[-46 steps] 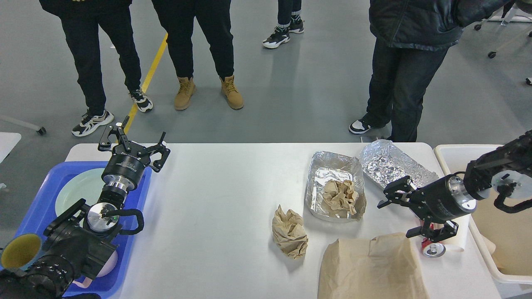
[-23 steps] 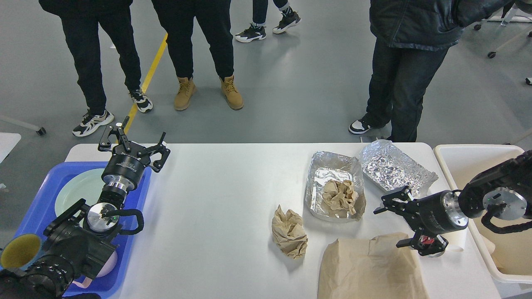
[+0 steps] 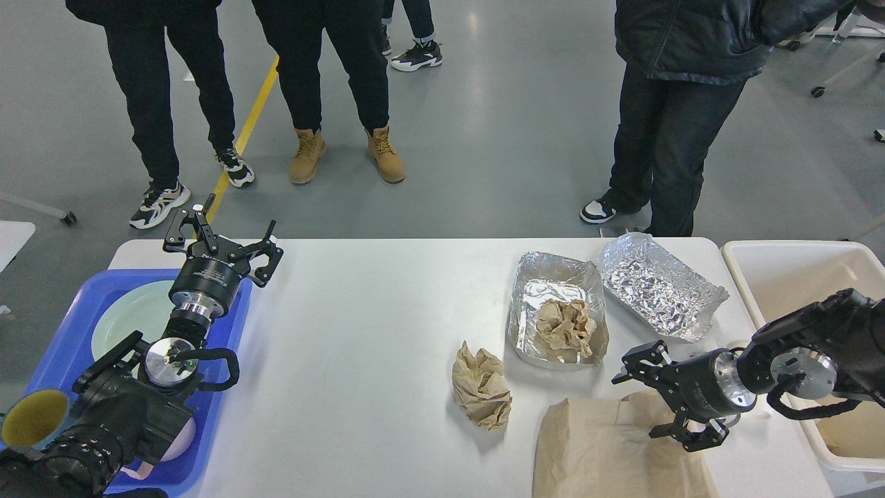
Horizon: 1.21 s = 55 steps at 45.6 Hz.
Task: Tidy desktop
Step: 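Grasp the edge of the brown paper bag with the right gripper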
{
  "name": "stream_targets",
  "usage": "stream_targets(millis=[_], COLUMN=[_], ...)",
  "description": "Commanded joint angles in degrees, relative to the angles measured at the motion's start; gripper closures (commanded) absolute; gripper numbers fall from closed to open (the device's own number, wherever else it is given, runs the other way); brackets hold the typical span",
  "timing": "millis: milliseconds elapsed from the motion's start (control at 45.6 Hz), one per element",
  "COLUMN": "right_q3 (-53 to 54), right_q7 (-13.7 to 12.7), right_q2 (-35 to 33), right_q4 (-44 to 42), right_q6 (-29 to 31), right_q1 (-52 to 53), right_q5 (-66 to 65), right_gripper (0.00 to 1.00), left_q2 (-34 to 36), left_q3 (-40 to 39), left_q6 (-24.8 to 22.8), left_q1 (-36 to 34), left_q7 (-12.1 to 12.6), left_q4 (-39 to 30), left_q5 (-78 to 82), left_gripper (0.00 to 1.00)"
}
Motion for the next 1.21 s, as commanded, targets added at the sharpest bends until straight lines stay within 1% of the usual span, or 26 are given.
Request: stream_targets(millis=[0,22,44,66,88,110,131,153,175,197,241,570,920,1052,1183], right_q3=[-0.1,-0.3,-0.5,-0.5,-0.6,-0.8,-1.0,-1.1,-1.2,-1.2,-1.3,-3.4,-3.6,-4.7,-7.7], right_q7=[-0.9,-0.9,-0.9,-0.9,-1.0,-1.0,-1.2,-1.4,-1.9,-2.4,-3.3,-3.3,-3.3,-3.4,-3.5], right_q2=[1.2,1.6,1.9,2.0,2.2,2.5,2.6,2.6,2.4,2.2,1.9,-0.5,-0.4,-1.1,-3.7], right_q4=[-2.0,-2.2,-2.2,-2.2,-2.0,-1.7,-1.7,-1.5,-1.0,-0.4,0.9,1.5,1.8,4.3,9.3], right_q6=[-0.9,-1.4,-1.9,-2.7,-3.5,-4.2,-4.3,-4.3,-4.1,-3.7,-2.8,-3.2,-3.3,-2.6,-0.4], right_q1=[-1.2,-1.3,-1.4,-1.5,-1.4,-1.3,-1.3,-1.1,-0.8,-0.7,-0.3,4.3,4.3,5.3,11.5], right_q5=[-0.1,-0.1,-0.2,-0.3,-0.5,-0.7,-0.9,-1.0,-1.0,-1.1,-1.2,-1.2,-1.2,-1.4,-3.6], right_gripper=[0.07,0.08,0.12,0.17,0.25,0.37,0.53,0.74,0.92,1.00,1.00,1.00,1.00,1.00,1.00], left_q2=[0.0,0.0,0.0,0.0,0.0,0.0,0.0,0.0,0.0,0.0,0.0,0.0,0.0,0.0,0.0], left_q3=[0.0,0.0,0.0,0.0,0.0,0.0,0.1,0.1,0.0,0.0,0.0,0.0,0.0,0.1,0.0], left_q6=[0.0,0.0,0.0,0.0,0.0,0.0,0.0,0.0,0.0,0.0,0.0,0.0,0.0,0.0,0.0], left_q1=[0.0,0.0,0.0,0.0,0.0,0.0,0.0,0.0,0.0,0.0,0.0,0.0,0.0,0.0,0.0], left_q7=[0.0,0.0,0.0,0.0,0.0,0.0,0.0,0.0,0.0,0.0,0.0,0.0,-0.1,0.0,0.0], left_q4=[0.0,0.0,0.0,0.0,0.0,0.0,0.0,0.0,0.0,0.0,0.0,0.0,0.0,0.0,0.0], left_q5=[0.0,0.0,0.0,0.0,0.0,0.0,0.0,0.0,0.0,0.0,0.0,0.0,0.0,0.0,0.0], left_gripper=[0.04,0.04,0.04,0.04,0.04,0.04,0.04,0.04,0.04,0.04,0.04,0.04,0.04,0.04,0.04])
